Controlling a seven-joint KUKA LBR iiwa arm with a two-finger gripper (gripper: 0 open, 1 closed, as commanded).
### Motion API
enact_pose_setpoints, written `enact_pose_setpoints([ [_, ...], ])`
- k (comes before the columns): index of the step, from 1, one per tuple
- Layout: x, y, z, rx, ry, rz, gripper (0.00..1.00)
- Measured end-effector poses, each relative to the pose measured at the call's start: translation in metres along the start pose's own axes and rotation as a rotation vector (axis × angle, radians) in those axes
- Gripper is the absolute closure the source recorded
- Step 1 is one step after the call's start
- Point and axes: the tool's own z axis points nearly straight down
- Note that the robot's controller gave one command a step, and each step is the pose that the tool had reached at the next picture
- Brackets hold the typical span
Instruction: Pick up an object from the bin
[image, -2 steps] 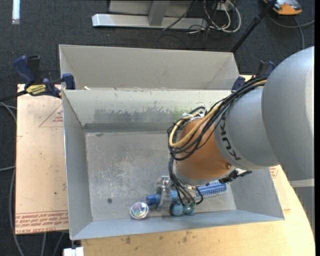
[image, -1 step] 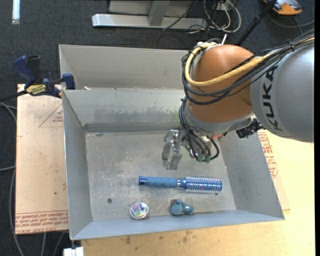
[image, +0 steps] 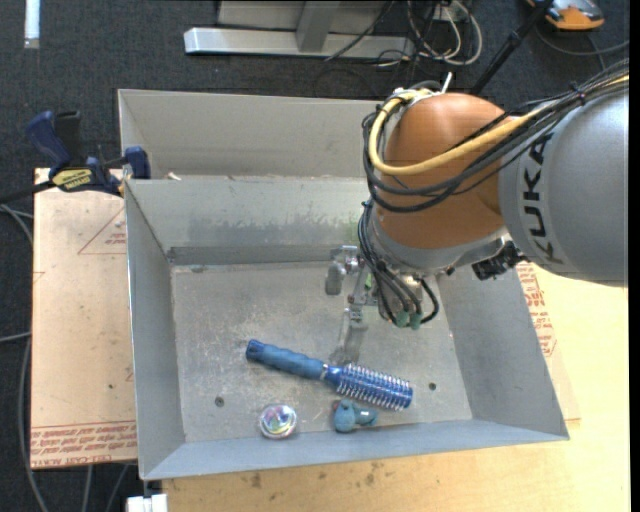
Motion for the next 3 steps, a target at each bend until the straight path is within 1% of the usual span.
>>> enact_pose_setpoints([
  [1, 0.014, -0.024, 0.109, 0.004, 0.011, 0.049, 0.0],
  [2, -0.03, -0.042, 0.194, 0.002, 0.006, 0.201, 0.0],
  [3, 0.004, 0.009, 0.191, 0.0, 0.005, 0.321, 0.0],
])
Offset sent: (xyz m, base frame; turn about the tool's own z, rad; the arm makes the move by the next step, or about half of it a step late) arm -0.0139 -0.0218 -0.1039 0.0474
